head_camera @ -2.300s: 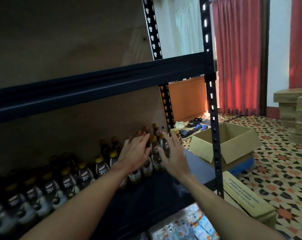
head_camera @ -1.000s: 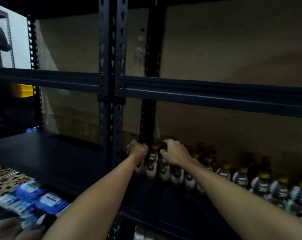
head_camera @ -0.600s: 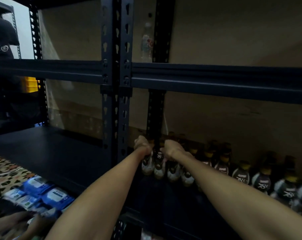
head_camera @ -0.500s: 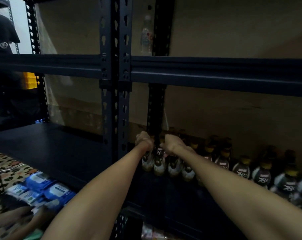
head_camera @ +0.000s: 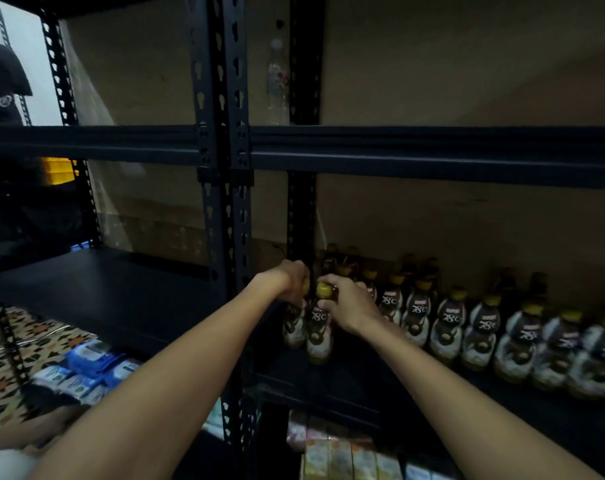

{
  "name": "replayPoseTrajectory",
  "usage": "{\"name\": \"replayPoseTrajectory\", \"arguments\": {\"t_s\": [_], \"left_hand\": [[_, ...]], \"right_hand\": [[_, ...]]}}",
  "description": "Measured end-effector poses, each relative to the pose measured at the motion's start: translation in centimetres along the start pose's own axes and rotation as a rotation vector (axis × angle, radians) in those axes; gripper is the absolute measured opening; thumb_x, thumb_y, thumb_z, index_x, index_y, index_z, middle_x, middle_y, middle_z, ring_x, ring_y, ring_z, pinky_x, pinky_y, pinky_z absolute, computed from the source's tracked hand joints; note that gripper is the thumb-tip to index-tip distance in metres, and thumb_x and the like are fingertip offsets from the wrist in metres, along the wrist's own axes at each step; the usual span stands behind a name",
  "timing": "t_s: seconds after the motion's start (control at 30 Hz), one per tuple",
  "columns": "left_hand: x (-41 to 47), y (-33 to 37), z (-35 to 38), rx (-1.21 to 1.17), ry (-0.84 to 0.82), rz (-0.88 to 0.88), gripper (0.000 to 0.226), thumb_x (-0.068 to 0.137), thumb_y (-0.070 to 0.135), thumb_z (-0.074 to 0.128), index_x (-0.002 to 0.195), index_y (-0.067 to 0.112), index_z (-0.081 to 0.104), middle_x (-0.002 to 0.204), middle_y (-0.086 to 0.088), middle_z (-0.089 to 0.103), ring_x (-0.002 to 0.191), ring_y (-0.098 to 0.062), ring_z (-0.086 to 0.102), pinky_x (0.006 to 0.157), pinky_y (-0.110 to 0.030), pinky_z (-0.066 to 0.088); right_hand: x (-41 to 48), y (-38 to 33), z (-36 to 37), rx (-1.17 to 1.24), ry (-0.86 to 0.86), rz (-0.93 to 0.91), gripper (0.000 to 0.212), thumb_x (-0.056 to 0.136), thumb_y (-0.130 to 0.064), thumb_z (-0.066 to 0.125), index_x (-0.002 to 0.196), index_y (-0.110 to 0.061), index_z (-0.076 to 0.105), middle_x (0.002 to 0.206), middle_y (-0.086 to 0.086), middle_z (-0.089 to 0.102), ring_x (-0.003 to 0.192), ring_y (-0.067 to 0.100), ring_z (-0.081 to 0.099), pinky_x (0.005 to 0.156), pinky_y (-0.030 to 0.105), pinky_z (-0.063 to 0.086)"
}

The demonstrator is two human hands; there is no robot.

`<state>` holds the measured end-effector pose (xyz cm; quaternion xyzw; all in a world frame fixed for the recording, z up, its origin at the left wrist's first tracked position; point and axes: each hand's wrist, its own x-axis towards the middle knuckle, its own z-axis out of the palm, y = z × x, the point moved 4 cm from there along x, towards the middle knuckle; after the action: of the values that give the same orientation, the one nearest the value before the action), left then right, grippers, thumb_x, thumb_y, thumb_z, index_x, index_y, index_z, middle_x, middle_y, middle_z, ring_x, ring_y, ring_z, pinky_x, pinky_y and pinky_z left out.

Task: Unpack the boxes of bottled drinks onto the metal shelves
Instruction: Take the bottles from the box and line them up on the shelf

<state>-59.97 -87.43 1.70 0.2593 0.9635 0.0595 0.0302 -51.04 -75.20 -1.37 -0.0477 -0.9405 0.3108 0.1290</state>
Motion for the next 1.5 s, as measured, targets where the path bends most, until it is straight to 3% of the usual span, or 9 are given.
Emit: {"name": "replayPoseTrajectory", "arguments": {"t_s": [0.1, 0.43, 0.6, 0.7, 0.8, 0.97, 1.27, 1.43, 1.5], "left_hand": [[-1.1, 0.2, -0.4, 0.05, -0.026, 0.018, 0.049, 0.084, 0.027, 0.077, 0.127, 0.013, 0.06, 0.124, -0.01, 0.062, 0.112, -0.026, 0.062, 0.087, -0.031, 0.052], [-2.4, 0.2, -0.7, 0.067, -0.072, 0.011, 0.047, 0.087, 0.027, 0.073, 0.13, 0.014, 0.058, 0.123, -0.01, 0.064, 0.108, -0.025, 0.063, 0.081, -0.029, 0.05], [-2.7, 0.3, -0.9, 0.078, -0.062, 0.036, 0.056, 0.089, 0.027, 0.071, 0.138, 0.014, 0.048, 0.132, -0.01, 0.058, 0.115, -0.028, 0.06, 0.083, -0.03, 0.048], [-2.9, 0.1, -0.7, 0.024, -0.053, 0.048, 0.066, 0.089, 0.024, 0.072, 0.146, 0.015, 0.038, 0.139, -0.011, 0.052, 0.121, -0.029, 0.056, 0.085, -0.03, 0.047], [-3.1, -0.1, -0.5, -0.006, -0.05, 0.066, 0.054, 0.089, 0.024, 0.073, 0.135, 0.016, 0.046, 0.131, -0.01, 0.056, 0.114, -0.028, 0.058, 0.081, -0.031, 0.048], [-3.1, -0.5, -0.4, -0.069, -0.017, 0.082, 0.032, 0.086, 0.022, 0.075, 0.108, 0.022, 0.051, 0.118, -0.008, 0.06, 0.103, -0.024, 0.06, 0.08, -0.034, 0.051], [-3.3, -0.9, -0.1, -0.132, 0.008, 0.095, 0.037, 0.083, 0.023, 0.077, 0.11, 0.026, 0.052, 0.121, -0.006, 0.058, 0.106, -0.024, 0.058, 0.081, -0.031, 0.049], [-3.2, -0.9, 0.1, -0.158, 0.034, 0.097, 0.039, 0.083, 0.022, 0.077, 0.114, 0.025, 0.054, 0.12, -0.006, 0.057, 0.106, -0.023, 0.058, 0.079, -0.029, 0.044], [-3.2, -0.9, 0.2, -0.169, 0.044, 0.098, 0.035, 0.083, 0.021, 0.078, 0.107, 0.027, 0.053, 0.118, -0.006, 0.058, 0.104, -0.022, 0.058, 0.077, -0.029, 0.045]], "right_hand": [[-0.6, 0.1, 0.6, 0.022, 0.009, 0.003, 0.05, 0.094, -0.028, 0.07, 0.14, -0.039, 0.053, 0.131, 0.008, 0.058, 0.124, 0.026, 0.053, 0.1, 0.03, 0.043], [-0.1, 0.4, 1.1, 0.046, 0.023, 0.002, 0.052, 0.093, -0.027, 0.071, 0.14, -0.039, 0.053, 0.134, 0.008, 0.056, 0.124, 0.026, 0.053, 0.097, 0.028, 0.042], [-0.4, 0.5, 1.1, 0.071, 0.04, 0.026, 0.057, 0.09, -0.029, 0.075, 0.142, -0.036, 0.051, 0.133, 0.008, 0.057, 0.122, 0.025, 0.056, 0.101, 0.031, 0.046], [-0.6, 0.5, 1.0, 0.11, 0.049, 0.042, 0.048, 0.087, -0.03, 0.078, 0.131, -0.032, 0.059, 0.128, 0.006, 0.061, 0.111, 0.019, 0.061, 0.093, 0.029, 0.05], [-0.9, 0.6, 0.9, 0.147, 0.05, 0.033, 0.041, 0.088, -0.027, 0.078, 0.126, -0.028, 0.063, 0.12, 0.001, 0.062, 0.101, 0.01, 0.058, 0.082, 0.019, 0.043], [-1.5, 0.7, 0.8, 0.169, 0.065, 0.038, 0.045, 0.088, -0.03, 0.078, 0.13, -0.027, 0.062, 0.122, 0.002, 0.064, 0.102, 0.011, 0.058, 0.083, 0.021, 0.043], [-2.2, 1.0, 0.7, 0.159, 0.1, 0.027, 0.042, 0.089, -0.031, 0.077, 0.128, -0.025, 0.063, 0.107, -0.007, 0.064, 0.098, 0.006, 0.055, 0.083, 0.02, 0.042], [-2.2, 1.0, 0.7, 0.164, 0.098, 0.034, 0.046, 0.088, -0.031, 0.077, 0.131, -0.027, 0.061, 0.117, -0.002, 0.068, 0.11, 0.014, 0.063, 0.09, 0.024, 0.048], [-2.3, 1.0, 0.6, 0.159, 0.097, 0.028, 0.049, 0.089, -0.029, 0.076, 0.134, -0.025, 0.059, 0.12, -0.001, 0.068, 0.113, 0.015, 0.063, 0.091, 0.023, 0.046]]}}
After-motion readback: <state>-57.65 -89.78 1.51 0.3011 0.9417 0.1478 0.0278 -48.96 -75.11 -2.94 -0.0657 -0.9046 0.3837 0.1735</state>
